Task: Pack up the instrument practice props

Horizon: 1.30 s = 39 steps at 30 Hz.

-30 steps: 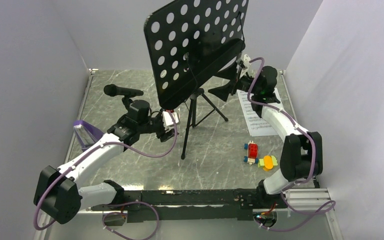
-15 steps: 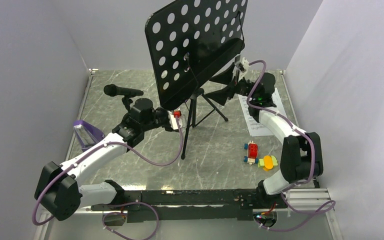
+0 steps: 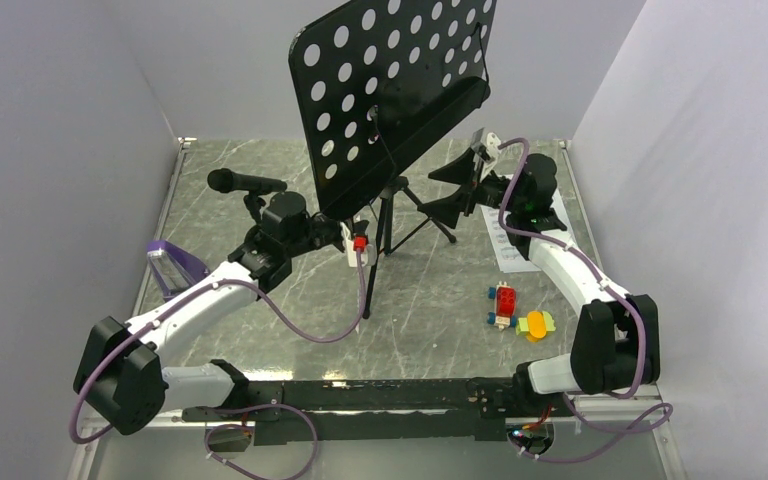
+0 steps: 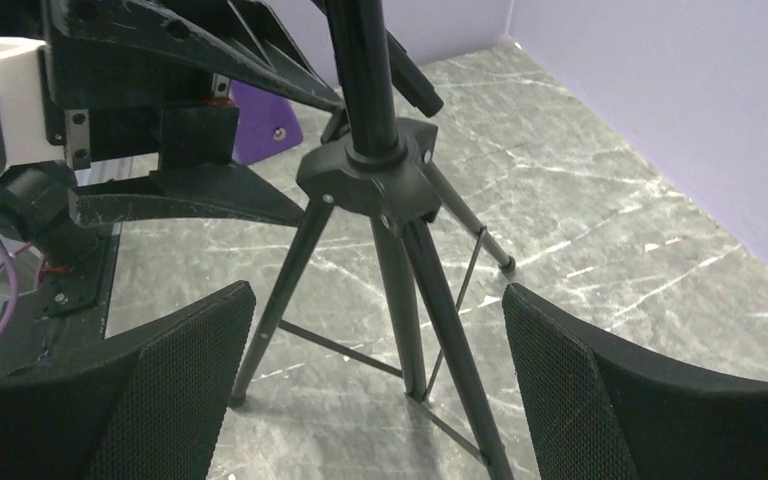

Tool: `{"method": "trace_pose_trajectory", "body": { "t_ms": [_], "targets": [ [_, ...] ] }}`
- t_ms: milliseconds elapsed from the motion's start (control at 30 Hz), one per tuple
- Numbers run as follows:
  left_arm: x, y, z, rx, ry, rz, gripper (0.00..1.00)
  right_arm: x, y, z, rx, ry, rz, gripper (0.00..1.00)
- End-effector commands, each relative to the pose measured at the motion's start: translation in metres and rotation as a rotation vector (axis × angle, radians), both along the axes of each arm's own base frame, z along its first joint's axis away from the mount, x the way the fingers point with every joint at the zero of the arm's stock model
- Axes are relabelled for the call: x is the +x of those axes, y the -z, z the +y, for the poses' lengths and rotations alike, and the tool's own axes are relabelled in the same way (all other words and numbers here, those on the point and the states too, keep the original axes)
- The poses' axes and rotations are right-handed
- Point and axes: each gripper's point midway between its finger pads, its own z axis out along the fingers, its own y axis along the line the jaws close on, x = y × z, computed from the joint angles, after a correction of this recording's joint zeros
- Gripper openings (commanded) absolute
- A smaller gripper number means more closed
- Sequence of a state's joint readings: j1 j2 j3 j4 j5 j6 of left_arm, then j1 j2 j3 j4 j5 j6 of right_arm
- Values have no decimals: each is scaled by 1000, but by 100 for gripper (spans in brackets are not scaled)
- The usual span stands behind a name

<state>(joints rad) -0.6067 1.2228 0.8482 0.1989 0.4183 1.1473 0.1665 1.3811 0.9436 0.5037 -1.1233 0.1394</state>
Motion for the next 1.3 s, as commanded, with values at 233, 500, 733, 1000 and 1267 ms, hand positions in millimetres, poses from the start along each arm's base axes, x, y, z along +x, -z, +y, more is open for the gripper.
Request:
{"method": "trace_pose_trajectory", "body": {
  "t_ms": [233,500,733,1000,1267],
  "targets": [
    [-4,-38,-20,19,132,-243,81,6,10,-4,-36,26,-17,96],
    [5,-23,-23,15,108,-102,81,10,11,-8,-43,34,-14,96],
    [6,-7,-14,-10,37,7,80,11,13,-10,-49,37,-7,96],
    [5,27,-10,53,25,134,78,14,13,-10,-52,38,-1,96],
    [8,54,-9,119,22,177,76,14,13,-11,-59,40,6,96]
  ]
}}
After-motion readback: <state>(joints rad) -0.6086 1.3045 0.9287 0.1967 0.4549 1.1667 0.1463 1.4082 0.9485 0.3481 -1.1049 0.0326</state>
